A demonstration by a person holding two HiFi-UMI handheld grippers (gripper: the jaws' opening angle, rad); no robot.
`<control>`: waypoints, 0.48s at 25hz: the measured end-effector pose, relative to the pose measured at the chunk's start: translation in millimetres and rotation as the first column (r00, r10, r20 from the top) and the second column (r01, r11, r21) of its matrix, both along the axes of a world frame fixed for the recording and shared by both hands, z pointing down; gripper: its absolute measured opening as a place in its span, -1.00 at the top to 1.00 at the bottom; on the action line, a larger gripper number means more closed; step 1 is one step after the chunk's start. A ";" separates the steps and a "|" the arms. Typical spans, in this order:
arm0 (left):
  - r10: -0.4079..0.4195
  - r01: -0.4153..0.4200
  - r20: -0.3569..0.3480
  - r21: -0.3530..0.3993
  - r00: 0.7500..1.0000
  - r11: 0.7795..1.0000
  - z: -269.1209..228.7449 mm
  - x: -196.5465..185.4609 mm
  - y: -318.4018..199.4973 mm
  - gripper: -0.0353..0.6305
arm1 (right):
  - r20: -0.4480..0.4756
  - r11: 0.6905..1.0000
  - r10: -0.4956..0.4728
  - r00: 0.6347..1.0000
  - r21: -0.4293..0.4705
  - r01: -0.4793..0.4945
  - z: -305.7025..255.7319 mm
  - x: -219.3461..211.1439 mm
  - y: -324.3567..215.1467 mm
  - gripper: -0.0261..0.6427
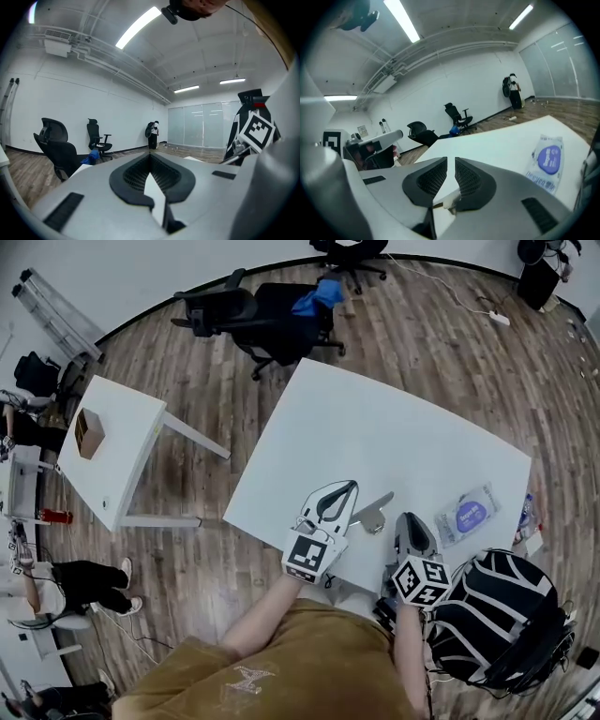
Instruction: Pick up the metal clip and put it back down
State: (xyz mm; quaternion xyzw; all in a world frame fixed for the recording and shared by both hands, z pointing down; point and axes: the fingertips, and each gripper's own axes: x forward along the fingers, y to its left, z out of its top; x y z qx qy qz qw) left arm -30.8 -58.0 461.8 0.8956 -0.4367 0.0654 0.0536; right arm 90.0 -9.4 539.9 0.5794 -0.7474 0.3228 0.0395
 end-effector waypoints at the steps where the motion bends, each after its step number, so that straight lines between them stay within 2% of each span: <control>1: 0.004 -0.004 0.004 -0.009 1.000 1.000 4.0 -1.1 -1.6 0.90 | 0.059 0.999 -0.006 0.998 -0.052 0.009 13.1 -4.6 1.5 0.79; 3: 0.008 -0.008 0.006 -0.027 1.000 1.000 10.6 -4.0 -5.6 0.90 | 0.245 0.987 0.003 0.969 -0.158 0.037 38.1 -17.1 3.1 0.65; 5: 0.016 -0.015 0.007 -0.040 1.000 0.999 15.7 -4.8 -7.5 0.90 | 0.414 0.970 0.048 0.909 -0.238 0.057 58.2 -26.4 6.1 0.51; 6: 0.020 -0.020 0.007 -0.045 1.000 0.999 17.8 -4.6 -7.8 0.90 | 0.459 0.962 0.073 0.885 -0.267 0.059 67.2 -28.2 7.8 0.46; 8: 0.026 -0.026 0.009 -0.053 1.000 0.998 21.1 -4.8 -9.4 0.90 | 0.489 0.948 0.115 0.865 -0.315 0.053 84.5 -29.4 10.6 0.45; 12: 0.035 -0.034 0.013 -0.066 0.999 0.997 25.7 -5.6 -14.0 0.90 | 0.493 0.923 0.165 0.854 -0.383 0.043 106.3 -31.3 14.8 0.45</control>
